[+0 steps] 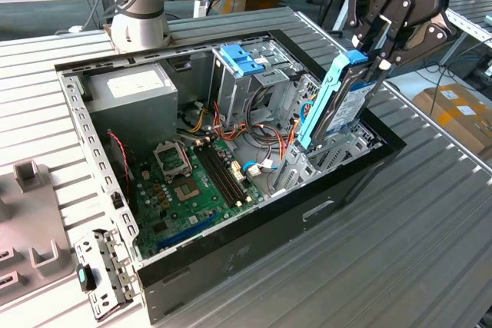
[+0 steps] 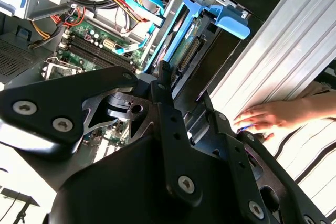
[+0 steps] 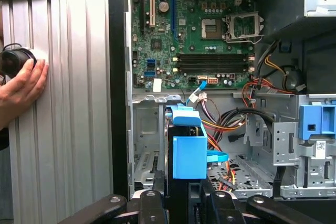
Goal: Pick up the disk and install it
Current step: 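Insert the disk into the insertion slot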
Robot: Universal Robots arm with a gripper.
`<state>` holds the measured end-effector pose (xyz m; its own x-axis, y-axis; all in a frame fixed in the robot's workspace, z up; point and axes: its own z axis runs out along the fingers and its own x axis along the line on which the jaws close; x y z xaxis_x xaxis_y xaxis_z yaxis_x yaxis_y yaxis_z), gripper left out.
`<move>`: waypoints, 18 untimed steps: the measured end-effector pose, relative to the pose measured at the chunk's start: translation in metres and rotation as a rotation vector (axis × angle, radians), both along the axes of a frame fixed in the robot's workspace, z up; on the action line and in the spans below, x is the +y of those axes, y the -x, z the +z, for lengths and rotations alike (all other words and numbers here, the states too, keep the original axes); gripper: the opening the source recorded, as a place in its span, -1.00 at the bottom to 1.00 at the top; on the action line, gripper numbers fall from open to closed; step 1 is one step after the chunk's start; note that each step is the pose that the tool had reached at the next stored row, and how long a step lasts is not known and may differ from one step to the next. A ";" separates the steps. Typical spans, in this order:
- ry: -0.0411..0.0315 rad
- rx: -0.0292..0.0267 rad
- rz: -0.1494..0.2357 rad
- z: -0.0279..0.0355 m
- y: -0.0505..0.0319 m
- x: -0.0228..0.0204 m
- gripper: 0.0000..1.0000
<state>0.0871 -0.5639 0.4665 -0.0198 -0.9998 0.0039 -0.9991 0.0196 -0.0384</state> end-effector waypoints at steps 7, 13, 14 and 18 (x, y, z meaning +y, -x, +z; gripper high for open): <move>-0.0001 0.0000 0.000 -0.0025 0.0009 0.0000 -0.30; -0.0001 0.0001 0.000 -0.0052 0.0012 0.0000 -0.30; -0.0002 0.0000 0.000 -0.0052 0.0014 0.0000 -0.30; -0.0001 0.0000 0.000 -0.0052 0.0015 0.0000 -0.30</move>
<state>0.0857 -0.5639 0.4612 -0.0198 -0.9998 0.0038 -0.9991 0.0197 -0.0384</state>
